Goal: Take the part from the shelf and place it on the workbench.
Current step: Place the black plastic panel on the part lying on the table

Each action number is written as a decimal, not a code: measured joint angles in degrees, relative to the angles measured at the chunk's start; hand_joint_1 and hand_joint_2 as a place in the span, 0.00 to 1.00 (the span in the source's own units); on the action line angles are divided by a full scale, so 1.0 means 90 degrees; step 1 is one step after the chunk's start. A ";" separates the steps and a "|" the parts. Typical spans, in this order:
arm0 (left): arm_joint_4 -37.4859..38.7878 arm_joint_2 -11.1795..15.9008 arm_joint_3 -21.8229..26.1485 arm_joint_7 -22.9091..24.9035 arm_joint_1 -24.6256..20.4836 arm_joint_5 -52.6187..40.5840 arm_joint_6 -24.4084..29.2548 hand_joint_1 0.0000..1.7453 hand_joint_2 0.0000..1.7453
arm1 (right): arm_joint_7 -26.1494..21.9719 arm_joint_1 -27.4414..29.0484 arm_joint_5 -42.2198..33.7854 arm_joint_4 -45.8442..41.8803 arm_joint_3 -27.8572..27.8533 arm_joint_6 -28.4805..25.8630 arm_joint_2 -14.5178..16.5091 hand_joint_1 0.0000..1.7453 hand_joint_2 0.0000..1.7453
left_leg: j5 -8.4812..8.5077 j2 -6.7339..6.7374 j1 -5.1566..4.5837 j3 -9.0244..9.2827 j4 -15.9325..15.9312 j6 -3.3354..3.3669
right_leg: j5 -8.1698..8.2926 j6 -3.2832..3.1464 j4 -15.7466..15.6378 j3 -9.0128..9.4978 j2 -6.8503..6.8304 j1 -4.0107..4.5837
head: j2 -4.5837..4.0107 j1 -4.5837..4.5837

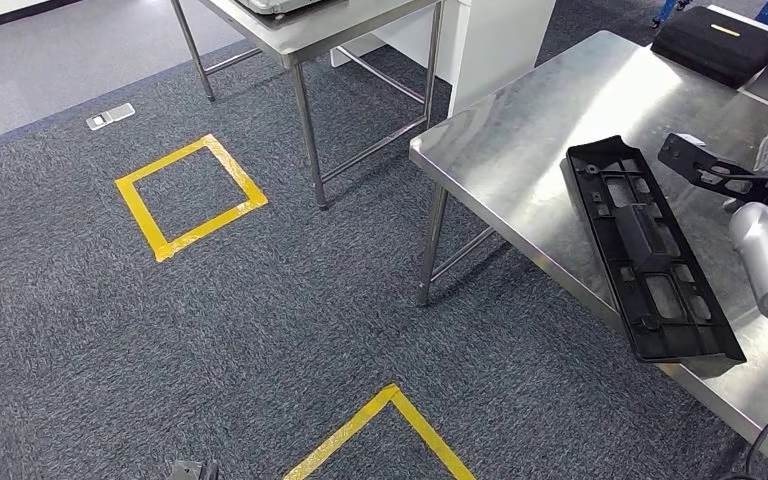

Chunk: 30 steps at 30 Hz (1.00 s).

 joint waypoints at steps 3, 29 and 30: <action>0.0000 0.0000 0.0010 0.0001 0.0000 0.0000 0.0000 0.00 0.00 | 0.0000 0.0000 0.0000 0.0000 0.0001 0.0000 0.0000 0.00 1.00 | 0.0000 0.0001 0.0000 0.0000 0.0000 0.0000 | 0.0000 0.0000 0.0000 0.0000 0.0000 0.0000 | 0.0000 0.0000; 0.0000 -0.0103 0.0620 -0.0041 0.0161 0.0563 0.0124 0.00 0.00 | -0.1623 0.1576 -0.1541 -0.1251 -0.0273 -0.1253 -0.1217 0.00 1.00 | -0.0038 -0.0038 -0.0001 0.0061 -0.0003 0.0043 | -0.0033 0.0042 -0.0048 0.0071 -0.0026 0.0039 | 0.0000 -0.0002; 0.0000 -0.0097 0.0667 -0.0043 0.0156 0.0589 0.0124 0.00 0.00 | -0.1611 0.1853 -0.1777 -0.1534 -0.0307 -0.1239 -0.1413 0.00 1.00 | -0.0043 -0.0049 0.0003 0.0076 -0.0004 0.0051 | -0.0041 0.0050 -0.0057 0.0091 -0.0040 0.0045 | 0.0000 -0.0002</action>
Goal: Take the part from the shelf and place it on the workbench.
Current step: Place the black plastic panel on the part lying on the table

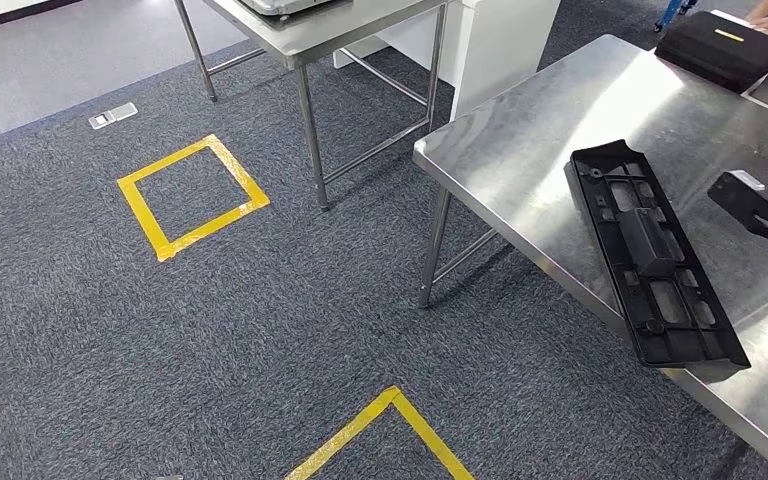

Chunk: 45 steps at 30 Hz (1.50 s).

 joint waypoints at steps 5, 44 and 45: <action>0.0000 0.0027 0.0198 -0.0008 -0.0013 0.0069 -0.0014 0.00 0.00 | 0.0301 0.2585 -0.1194 -0.2043 -0.0825 -0.0097 -0.1192 0.00 1.00 | -0.0050 -0.0122 0.0013 0.0083 -0.0028 0.0034 | -0.0083 0.0030 -0.0046 0.0153 -0.0129 0.0032 | 0.0000 0.0005; 0.0002 -0.0205 0.0607 0.0022 -0.0001 0.0240 0.0286 0.00 0.00 | -0.0903 0.7107 0.2962 -0.5819 -1.0744 0.0132 0.3746 0.00 0.00 | -0.0232 0.0045 0.0008 0.0375 -0.0152 -0.0020 | -0.0222 -0.0014 -0.0114 0.0344 0.0031 -0.0004 | 0.0000 0.0006; 0.0001 -0.0201 0.0609 0.0025 -0.0001 0.0236 0.0292 0.00 0.00 | -0.0766 0.7072 0.2962 -0.5556 -1.0739 -0.0026 0.3753 0.00 0.00 | -0.0232 0.0045 0.0007 0.0377 -0.0152 -0.0020 | -0.0222 -0.0014 -0.0114 0.0345 0.0031 -0.0004 | 0.0000 0.0006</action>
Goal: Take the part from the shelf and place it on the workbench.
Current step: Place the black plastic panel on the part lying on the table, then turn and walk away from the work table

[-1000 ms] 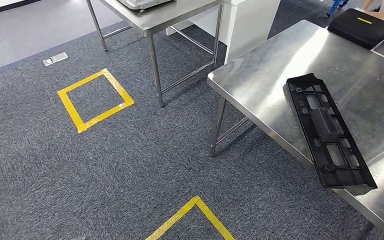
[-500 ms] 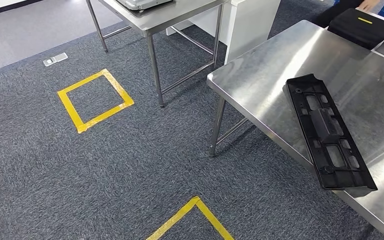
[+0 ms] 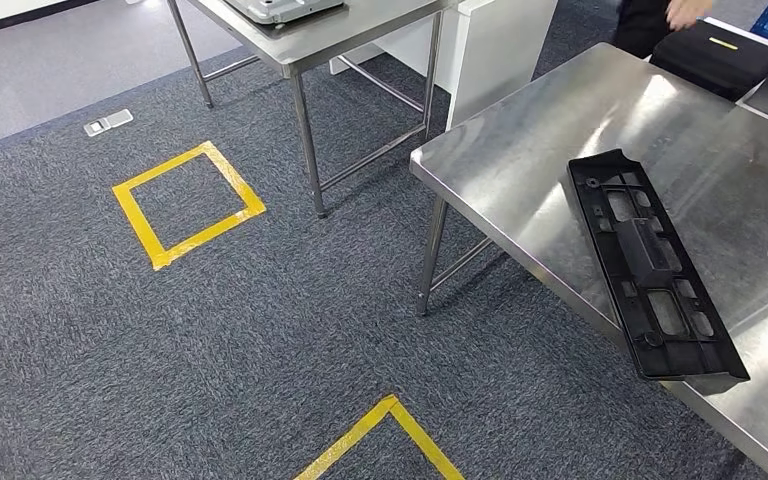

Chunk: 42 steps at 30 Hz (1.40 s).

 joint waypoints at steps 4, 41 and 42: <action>0.0000 0.0007 0.0002 0.0078 -0.0001 -0.0115 0.0038 0.00 0.00 | 0.0557 -0.0180 -0.0006 0.1046 0.0015 -0.0258 -0.0024 0.00 0.00 | 0.0001 0.0000 0.0000 0.0004 0.0000 0.0001 | 0.0000 0.0000 0.0000 0.0003 0.0000 0.0000 | 0.0000 0.0001; 0.0001 0.0537 -0.0796 0.0756 0.0095 -0.1409 -0.0137 0.00 0.00 | -0.0329 -0.1743 -0.0376 0.7673 -0.0212 -0.0498 0.0679 0.00 1.00 | 0.0272 0.0074 0.0115 0.0294 -0.0502 0.0139 | -0.0317 0.0001 0.0487 -0.0139 -0.0007 -0.0061 | 0.0000 0.0013; 0.0001 0.0533 -0.0793 0.0758 0.0095 -0.1397 -0.0140 0.00 0.00 | -0.0344 -0.1742 -0.0381 0.7679 -0.0210 -0.0516 0.0681 0.00 1.00 | 0.0287 0.0110 0.0118 0.0301 -0.0524 0.0140 | -0.0477 -0.0007 0.0856 -0.0302 -0.0005 -0.0079 | 0.0000 0.0015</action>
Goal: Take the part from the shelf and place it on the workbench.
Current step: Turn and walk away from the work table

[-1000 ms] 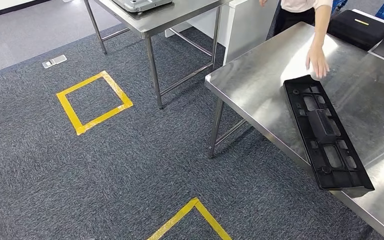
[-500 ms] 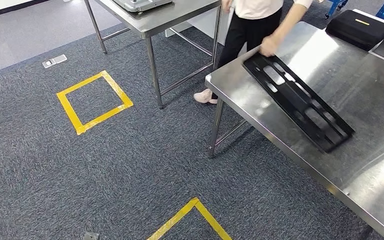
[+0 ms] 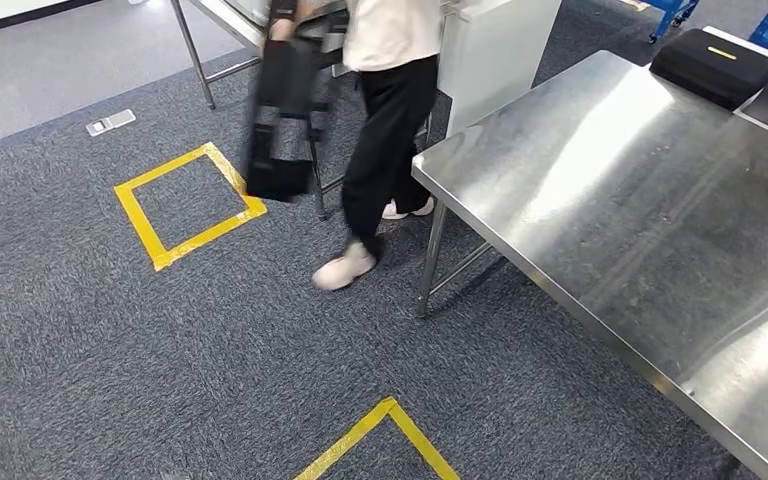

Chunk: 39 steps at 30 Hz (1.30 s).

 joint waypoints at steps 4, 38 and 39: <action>0.0000 -0.0009 0.0017 0.0002 -0.0012 0.0013 -0.0014 0.00 0.00 | -0.0049 0.0029 0.0014 0.0027 0.0049 -0.0066 0.0032 0.00 1.00 | -0.0006 0.0182 0.0052 -0.0009 0.0009 -0.0116 | 0.0044 0.0207 0.0011 0.0067 -0.0050 -0.0156 | 0.0000 -0.0006; -0.0034 -0.0009 0.0157 0.0007 -0.0116 0.0030 0.0073 0.00 0.00 | -0.0116 0.0002 0.0045 0.0111 0.0363 -0.0132 0.0224 0.00 1.00 | -0.0204 0.0407 -0.0158 0.0301 -0.0074 -0.0052 | 0.0360 0.0162 -0.1084 0.0778 -0.0444 -0.0024 | 0.0000 -0.0107; -0.0034 -0.0007 0.0157 0.0004 -0.0120 0.0029 0.0073 0.00 0.00 | -0.0116 -0.0005 0.0045 0.0112 0.0371 -0.0132 0.0230 0.00 1.00 | -0.0222 0.0471 -0.0172 0.0322 -0.0066 -0.0099 | 0.0404 0.0119 -0.1242 0.0863 -0.0518 -0.0006 | 0.0000 -0.0113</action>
